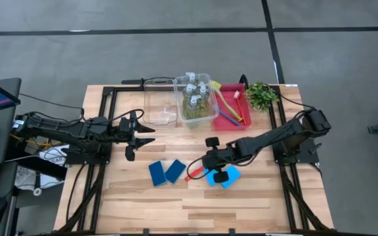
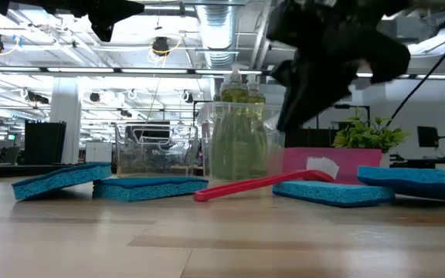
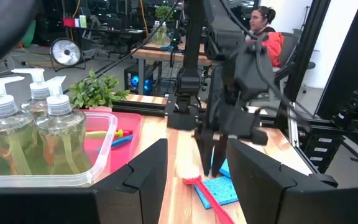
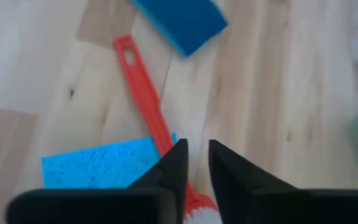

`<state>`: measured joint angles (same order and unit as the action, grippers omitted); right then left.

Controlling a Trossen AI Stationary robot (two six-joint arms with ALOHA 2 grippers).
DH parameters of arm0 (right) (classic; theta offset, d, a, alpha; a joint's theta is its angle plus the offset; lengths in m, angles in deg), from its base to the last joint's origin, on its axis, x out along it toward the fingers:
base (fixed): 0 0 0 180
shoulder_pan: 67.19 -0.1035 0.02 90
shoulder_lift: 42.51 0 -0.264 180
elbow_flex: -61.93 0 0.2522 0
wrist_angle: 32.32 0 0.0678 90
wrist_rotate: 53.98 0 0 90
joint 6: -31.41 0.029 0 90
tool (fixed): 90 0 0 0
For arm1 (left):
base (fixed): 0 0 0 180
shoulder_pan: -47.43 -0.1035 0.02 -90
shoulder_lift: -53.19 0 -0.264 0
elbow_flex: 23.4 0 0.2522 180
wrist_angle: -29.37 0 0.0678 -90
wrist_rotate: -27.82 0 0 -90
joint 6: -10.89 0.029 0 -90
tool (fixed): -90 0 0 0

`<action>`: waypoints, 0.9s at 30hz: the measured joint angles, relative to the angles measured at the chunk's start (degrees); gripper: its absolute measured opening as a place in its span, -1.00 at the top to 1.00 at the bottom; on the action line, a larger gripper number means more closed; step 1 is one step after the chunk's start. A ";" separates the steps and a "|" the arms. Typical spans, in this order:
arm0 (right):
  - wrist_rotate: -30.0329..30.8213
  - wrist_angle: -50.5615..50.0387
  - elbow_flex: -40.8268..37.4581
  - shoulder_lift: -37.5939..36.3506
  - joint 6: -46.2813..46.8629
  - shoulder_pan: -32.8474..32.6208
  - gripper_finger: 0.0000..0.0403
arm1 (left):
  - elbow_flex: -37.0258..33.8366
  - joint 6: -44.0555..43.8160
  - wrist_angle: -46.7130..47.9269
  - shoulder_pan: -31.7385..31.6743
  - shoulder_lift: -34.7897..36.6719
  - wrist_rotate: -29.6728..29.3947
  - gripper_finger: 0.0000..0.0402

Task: Pick & Place Kitchen Sink Supplies
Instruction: Put the orange dish brush into the pink bin

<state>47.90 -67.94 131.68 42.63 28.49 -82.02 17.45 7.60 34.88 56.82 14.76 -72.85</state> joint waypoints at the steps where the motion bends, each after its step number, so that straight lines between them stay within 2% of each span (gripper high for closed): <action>1: 0.00 -0.02 0.00 0.71 0.00 0.00 0.65 | 0.00 0.00 0.00 0.00 0.00 0.01 0.17; 8: -3.57 -0.66 0.00 4.59 2.25 0.00 0.34 | 0.00 0.00 0.00 0.00 0.00 -0.01 0.17; 15: -4.31 -1.20 0.00 6.30 2.96 1.28 0.16 | 0.00 0.00 0.00 0.00 0.00 0.02 0.17; 22: -5.38 -1.46 0.06 9.41 2.56 4.08 0.12 | 0.00 0.00 -0.02 0.00 0.00 0.01 0.17; 27: -10.44 -1.43 0.26 11.71 2.54 5.85 0.24 | 0.00 0.00 -0.13 0.00 0.02 -0.01 0.17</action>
<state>37.45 -69.38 131.94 54.34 31.04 -76.18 17.45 7.60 34.75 56.82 14.78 -72.86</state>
